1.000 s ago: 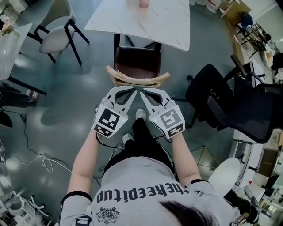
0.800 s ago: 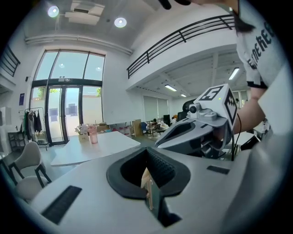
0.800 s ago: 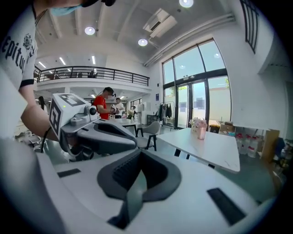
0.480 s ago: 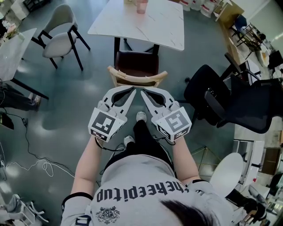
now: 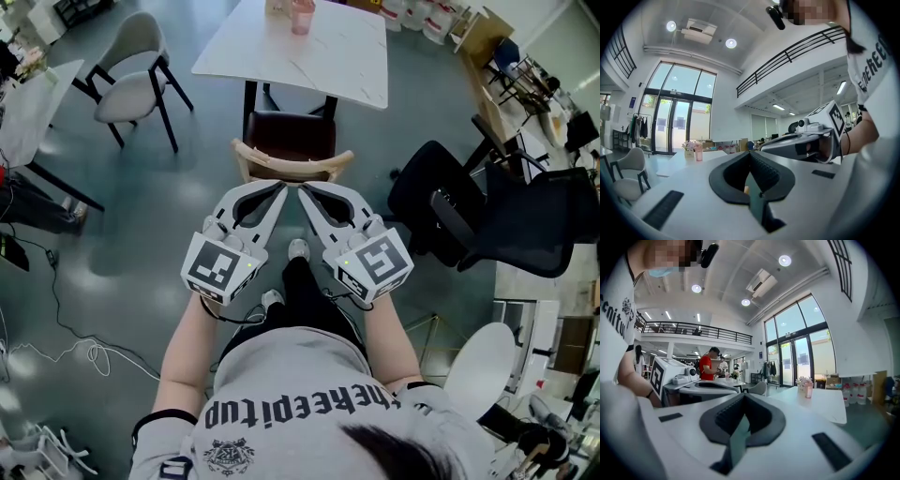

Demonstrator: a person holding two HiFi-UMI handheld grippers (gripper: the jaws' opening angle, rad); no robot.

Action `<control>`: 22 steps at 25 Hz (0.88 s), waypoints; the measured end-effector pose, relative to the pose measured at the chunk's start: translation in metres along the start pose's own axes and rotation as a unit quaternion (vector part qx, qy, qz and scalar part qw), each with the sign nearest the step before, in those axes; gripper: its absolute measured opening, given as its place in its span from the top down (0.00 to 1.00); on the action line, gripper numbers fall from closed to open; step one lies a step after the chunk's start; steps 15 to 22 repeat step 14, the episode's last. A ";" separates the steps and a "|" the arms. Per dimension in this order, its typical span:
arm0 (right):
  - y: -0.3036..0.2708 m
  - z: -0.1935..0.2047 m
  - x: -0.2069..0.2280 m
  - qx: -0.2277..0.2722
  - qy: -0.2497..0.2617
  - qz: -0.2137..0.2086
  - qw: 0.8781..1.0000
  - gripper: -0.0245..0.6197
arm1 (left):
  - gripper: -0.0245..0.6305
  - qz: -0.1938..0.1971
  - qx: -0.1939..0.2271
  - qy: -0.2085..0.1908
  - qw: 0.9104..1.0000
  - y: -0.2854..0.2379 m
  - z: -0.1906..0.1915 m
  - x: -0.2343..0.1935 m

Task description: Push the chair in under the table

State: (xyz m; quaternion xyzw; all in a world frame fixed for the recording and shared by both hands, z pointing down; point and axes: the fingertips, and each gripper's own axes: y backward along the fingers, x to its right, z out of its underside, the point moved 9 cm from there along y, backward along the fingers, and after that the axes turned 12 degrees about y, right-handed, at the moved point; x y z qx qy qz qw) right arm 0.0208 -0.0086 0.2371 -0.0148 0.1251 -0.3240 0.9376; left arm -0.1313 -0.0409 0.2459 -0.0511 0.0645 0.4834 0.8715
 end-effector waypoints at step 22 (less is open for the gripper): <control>0.013 -0.014 -0.007 0.015 0.004 -0.002 1.000 0.95 | 0.94 0.010 0.024 0.004 1.000 0.008 -0.013 0.017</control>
